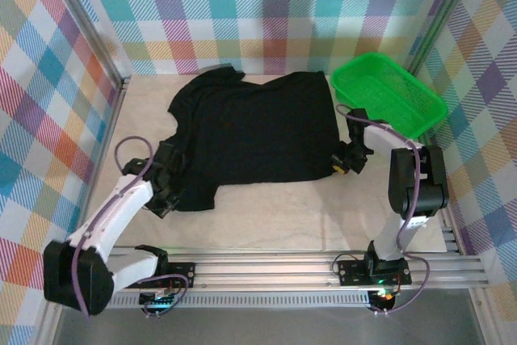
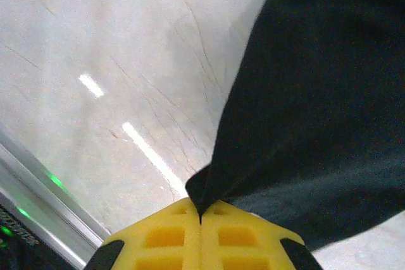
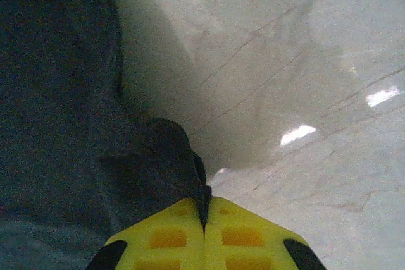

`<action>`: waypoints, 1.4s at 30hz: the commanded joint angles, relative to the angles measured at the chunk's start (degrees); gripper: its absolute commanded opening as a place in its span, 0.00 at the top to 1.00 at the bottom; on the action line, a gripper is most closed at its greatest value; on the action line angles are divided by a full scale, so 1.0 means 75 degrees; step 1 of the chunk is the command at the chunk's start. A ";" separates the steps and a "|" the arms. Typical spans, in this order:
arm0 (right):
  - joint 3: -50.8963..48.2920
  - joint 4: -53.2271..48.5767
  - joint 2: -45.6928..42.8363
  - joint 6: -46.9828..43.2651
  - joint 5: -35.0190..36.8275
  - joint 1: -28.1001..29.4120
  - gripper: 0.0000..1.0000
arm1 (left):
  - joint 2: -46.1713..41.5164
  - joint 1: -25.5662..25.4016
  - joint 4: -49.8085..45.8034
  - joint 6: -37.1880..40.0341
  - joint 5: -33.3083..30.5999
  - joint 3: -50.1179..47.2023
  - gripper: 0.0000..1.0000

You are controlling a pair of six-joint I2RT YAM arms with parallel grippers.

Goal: Fold and stack the t-shirts

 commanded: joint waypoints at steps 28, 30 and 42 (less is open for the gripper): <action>-0.1415 -0.1554 -0.2519 -0.0229 0.0563 -0.1197 1.00 | 0.0759 -0.1070 -0.0929 -0.0588 0.0431 0.0643 0.19; -0.1408 -0.1525 -0.2492 -0.0259 0.0579 -0.1198 1.00 | 0.0513 -0.0868 -0.1079 -0.0663 0.0022 0.1167 0.26; -0.1286 -0.1446 -0.2243 -0.0421 0.0445 -0.1202 1.00 | 0.6071 0.0840 0.2788 0.0968 0.1928 0.4600 0.81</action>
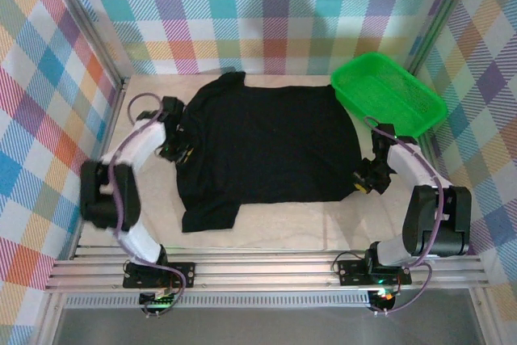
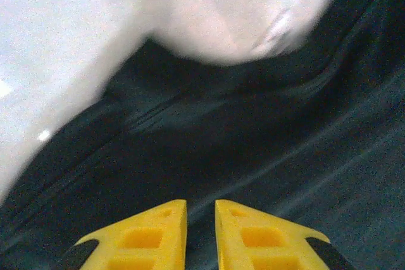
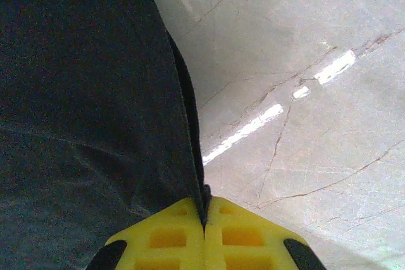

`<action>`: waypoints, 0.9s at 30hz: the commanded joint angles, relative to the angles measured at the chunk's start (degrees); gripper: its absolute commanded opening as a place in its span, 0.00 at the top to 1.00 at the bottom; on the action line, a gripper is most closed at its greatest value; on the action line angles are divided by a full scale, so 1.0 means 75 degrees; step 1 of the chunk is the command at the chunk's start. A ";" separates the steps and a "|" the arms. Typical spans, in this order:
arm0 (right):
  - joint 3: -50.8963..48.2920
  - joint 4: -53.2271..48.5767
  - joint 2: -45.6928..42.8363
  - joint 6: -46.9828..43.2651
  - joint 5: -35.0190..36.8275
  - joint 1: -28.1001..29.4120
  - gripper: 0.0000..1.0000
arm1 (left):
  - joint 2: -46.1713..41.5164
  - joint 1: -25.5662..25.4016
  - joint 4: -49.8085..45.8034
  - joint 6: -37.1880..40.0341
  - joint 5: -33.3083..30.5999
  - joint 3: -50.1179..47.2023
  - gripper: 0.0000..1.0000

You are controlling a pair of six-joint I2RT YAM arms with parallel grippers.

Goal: Fold and stack the t-shirts

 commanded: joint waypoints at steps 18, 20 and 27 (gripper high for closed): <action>0.0788 0.0010 0.0819 -0.0010 -0.0484 0.0572 1.00 | 0.2709 0.1971 0.0073 0.1106 -0.0432 0.1305 0.87; 0.0884 -0.0043 0.0927 -0.0021 -0.0454 0.0687 1.00 | 0.2923 0.2155 -0.0132 0.1358 -0.0482 0.1612 0.88; 0.1030 -0.0190 0.0981 -0.0033 -0.0377 0.0819 1.00 | 0.2696 0.2504 -0.0235 0.1557 -0.0612 0.1953 0.86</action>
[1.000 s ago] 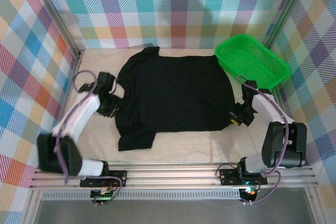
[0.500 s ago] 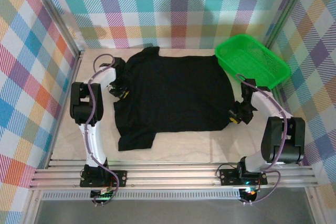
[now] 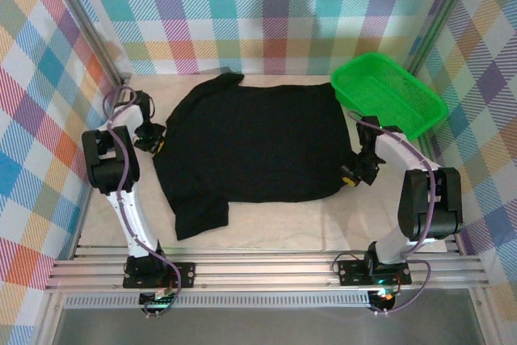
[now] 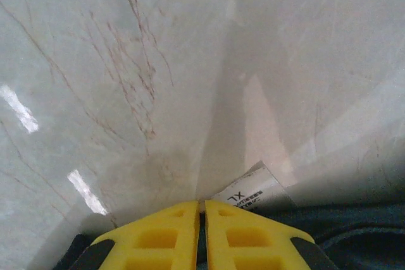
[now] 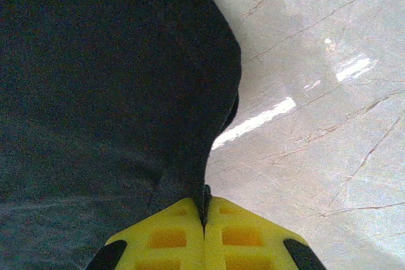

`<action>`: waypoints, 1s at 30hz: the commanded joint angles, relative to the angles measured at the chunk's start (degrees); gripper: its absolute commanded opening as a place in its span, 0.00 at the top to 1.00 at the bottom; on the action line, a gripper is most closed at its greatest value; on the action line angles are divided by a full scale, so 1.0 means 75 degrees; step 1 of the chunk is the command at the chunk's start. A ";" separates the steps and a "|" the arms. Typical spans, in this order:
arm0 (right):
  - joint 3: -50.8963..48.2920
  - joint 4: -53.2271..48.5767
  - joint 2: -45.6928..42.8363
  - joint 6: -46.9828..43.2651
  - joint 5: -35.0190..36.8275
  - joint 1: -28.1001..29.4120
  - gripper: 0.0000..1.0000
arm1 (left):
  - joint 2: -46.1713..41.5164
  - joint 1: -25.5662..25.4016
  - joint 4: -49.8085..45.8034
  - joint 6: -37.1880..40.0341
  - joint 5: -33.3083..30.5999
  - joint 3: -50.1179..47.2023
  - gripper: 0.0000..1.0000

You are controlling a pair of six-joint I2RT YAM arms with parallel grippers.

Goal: Fold and stack the t-shirts

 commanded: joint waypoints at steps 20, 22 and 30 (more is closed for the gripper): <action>-0.0007 -0.0402 -0.0574 -0.0709 0.0035 0.0074 1.00 | -0.7581 -0.2968 -0.3343 -0.2203 -0.0228 -0.6475 0.65; -0.0010 -0.0379 -0.0570 -0.0746 -0.0016 0.0074 1.00 | -0.8194 -0.3080 -0.3577 -0.2116 -0.0101 -0.6865 0.65; -0.0043 -0.0363 -0.0546 -0.0795 -0.0127 0.0098 1.00 | -0.8268 -0.3598 -0.2074 -0.2020 0.0761 -0.7899 0.49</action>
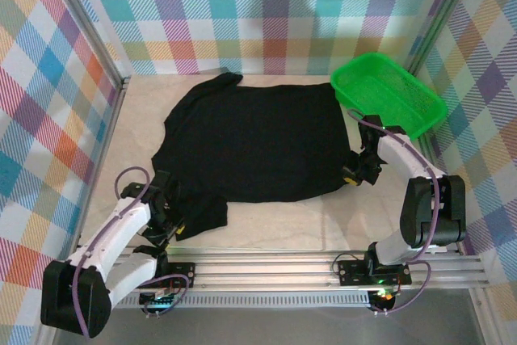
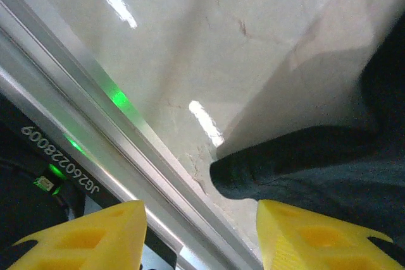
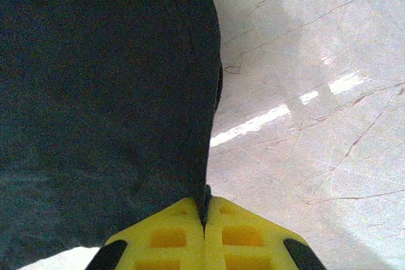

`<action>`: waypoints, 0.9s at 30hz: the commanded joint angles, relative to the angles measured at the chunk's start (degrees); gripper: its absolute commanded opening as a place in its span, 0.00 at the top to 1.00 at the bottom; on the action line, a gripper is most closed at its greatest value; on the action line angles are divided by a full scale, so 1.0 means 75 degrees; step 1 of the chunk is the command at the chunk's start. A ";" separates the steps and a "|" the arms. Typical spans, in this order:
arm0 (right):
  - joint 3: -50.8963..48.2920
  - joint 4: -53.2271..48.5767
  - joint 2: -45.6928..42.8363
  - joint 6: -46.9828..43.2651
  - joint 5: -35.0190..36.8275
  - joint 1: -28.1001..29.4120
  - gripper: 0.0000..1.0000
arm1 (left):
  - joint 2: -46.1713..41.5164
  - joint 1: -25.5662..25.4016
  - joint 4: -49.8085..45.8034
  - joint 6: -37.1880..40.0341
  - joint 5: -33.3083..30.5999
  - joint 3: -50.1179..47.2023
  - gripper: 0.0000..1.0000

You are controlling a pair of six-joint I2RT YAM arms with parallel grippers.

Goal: Fold and stack the t-shirts

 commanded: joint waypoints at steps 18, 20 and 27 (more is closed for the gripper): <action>-0.0295 -0.0576 -0.0645 -0.0139 -0.0054 0.0074 1.00 | 0.0309 -0.0708 -0.0790 0.0073 -0.0756 0.1028 1.00; -0.0348 -0.0799 -0.0854 -0.0091 -0.0031 0.0081 1.00 | -0.0108 -0.0708 -0.1651 0.0071 -0.0962 0.1382 1.00; -0.0717 -0.1605 -0.1734 -0.0042 -0.0128 0.0092 1.00 | -0.1158 -0.0705 -0.3535 -0.0549 -0.1292 0.1924 1.00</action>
